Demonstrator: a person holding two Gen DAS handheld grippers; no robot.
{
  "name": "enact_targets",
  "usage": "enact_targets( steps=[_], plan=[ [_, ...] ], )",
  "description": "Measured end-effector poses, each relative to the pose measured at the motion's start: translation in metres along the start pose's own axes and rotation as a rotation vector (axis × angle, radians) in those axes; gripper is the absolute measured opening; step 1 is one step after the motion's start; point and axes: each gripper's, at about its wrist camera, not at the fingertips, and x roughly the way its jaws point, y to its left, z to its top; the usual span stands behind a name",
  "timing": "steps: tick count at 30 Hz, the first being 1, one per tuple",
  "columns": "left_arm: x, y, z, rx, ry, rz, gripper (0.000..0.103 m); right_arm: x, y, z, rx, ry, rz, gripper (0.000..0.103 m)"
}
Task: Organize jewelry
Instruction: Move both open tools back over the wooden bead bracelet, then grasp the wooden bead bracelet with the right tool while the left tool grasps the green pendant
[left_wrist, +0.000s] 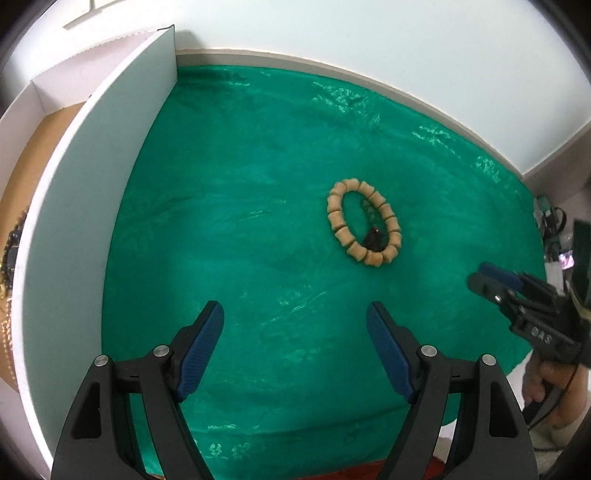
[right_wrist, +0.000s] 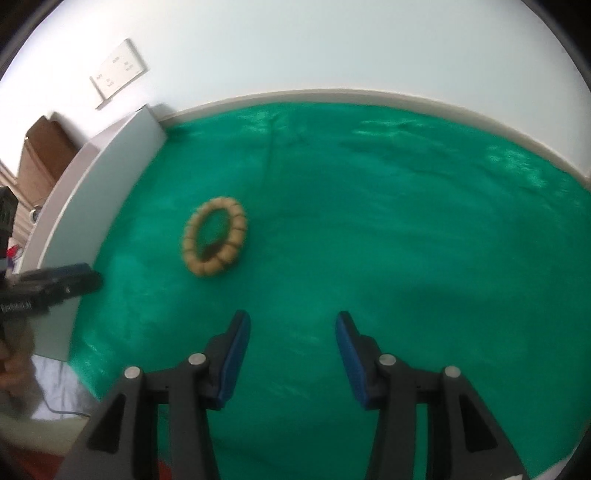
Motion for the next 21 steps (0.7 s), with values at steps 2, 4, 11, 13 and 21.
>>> enact_targets(
  steps=[2, 4, 11, 13, 21],
  plan=[
    [-0.001, 0.002, 0.0, -0.003, -0.002, 0.002, 0.081, 0.012, 0.01, 0.01, -0.02, 0.007, 0.037, 0.039],
    [-0.003, 0.005, -0.001, -0.004, -0.004, 0.009, 0.081, 0.024, 0.019, 0.02, -0.028, 0.016, 0.053, 0.037],
    [-0.007, 0.024, -0.007, -0.04, 0.001, 0.031, 0.081, 0.06, 0.037, 0.043, -0.007, 0.048, 0.102, 0.025],
    [-0.007, 0.028, -0.009, -0.047, 0.004, 0.036, 0.081, 0.068, 0.04, 0.046, -0.014, 0.057, 0.098, 0.024],
    [-0.007, 0.03, -0.013, -0.054, 0.008, 0.041, 0.081, 0.091, 0.053, 0.047, -0.06, 0.097, 0.008, 0.014]
  ],
)
